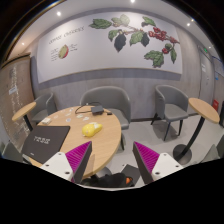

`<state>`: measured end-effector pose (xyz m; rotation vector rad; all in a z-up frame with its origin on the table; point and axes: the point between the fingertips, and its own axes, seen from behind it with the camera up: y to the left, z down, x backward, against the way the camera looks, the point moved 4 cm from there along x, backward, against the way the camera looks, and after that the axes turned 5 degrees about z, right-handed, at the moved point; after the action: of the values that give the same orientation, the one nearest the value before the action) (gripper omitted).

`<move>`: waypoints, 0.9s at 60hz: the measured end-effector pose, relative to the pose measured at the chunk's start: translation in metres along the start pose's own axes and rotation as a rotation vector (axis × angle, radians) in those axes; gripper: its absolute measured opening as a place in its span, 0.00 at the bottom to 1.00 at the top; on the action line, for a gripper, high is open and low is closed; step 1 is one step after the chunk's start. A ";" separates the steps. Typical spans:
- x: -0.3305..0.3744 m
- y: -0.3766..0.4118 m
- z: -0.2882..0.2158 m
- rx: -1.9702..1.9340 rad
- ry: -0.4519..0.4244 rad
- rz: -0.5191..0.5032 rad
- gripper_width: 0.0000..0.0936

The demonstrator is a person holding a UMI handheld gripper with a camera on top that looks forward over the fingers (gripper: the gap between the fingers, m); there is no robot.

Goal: Arrange mouse

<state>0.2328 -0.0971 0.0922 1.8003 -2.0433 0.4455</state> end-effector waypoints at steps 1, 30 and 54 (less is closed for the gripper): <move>0.016 0.019 -0.002 -0.002 0.014 -0.007 0.91; -0.126 0.120 0.019 0.159 0.161 -0.116 0.92; -0.211 0.130 -0.015 0.134 0.208 -0.073 0.55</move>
<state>0.1275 0.1108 0.0057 1.8134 -1.8388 0.7305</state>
